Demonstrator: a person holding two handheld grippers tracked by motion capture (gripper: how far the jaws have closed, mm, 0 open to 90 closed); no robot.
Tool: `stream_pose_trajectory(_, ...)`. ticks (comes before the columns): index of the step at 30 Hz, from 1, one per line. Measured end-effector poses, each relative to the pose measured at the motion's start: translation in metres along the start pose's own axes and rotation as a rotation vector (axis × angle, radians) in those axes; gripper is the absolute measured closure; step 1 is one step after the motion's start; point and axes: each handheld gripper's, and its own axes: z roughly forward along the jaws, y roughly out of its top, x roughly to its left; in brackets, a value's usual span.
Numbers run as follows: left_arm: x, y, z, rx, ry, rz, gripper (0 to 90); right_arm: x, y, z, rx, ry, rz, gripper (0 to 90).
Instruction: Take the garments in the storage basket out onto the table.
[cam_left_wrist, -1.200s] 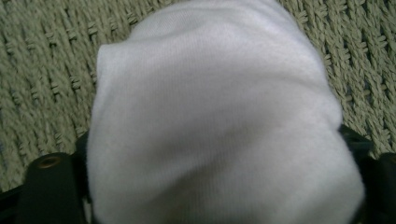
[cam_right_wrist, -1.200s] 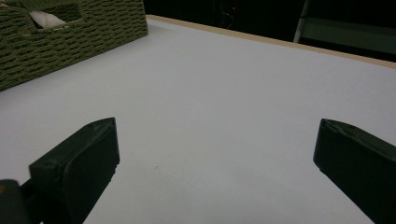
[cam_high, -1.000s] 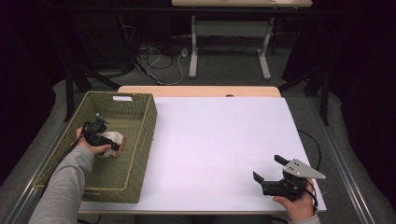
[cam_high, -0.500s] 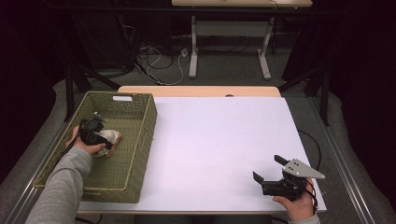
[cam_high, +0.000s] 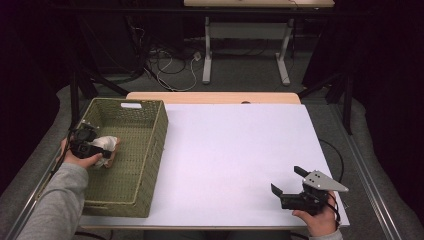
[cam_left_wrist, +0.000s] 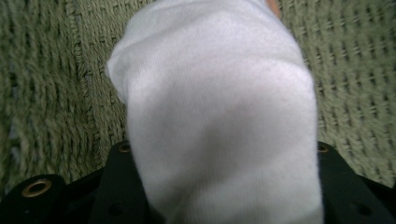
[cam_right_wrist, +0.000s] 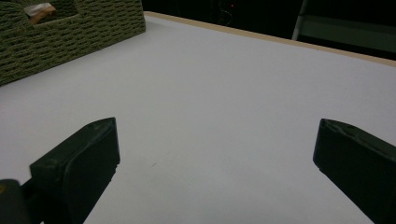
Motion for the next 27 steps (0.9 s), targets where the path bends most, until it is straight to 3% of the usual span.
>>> stream_pose_trajectory(8,-0.006,-0.009,-0.02,-0.088,-0.037,-0.023,55.9,0.0,0.0,-0.001,0.0,-0.005,0.004,0.3)
stream_pose_trajectory(12,-0.014,-0.014,-0.034,-0.133,-0.047,-0.015,56.2,0.0,0.0,-0.002,-0.001,-0.008,0.004,0.3)
stream_pose_trajectory(17,-0.026,-0.024,-0.053,-0.218,-0.069,-0.019,56.6,0.0,0.0,-0.003,-0.004,-0.011,0.009,0.2)
stream_pose_trajectory(27,-0.062,-0.039,-0.085,-0.376,-0.062,0.011,57.7,0.0,0.0,-0.002,-0.005,-0.011,0.011,0.2)
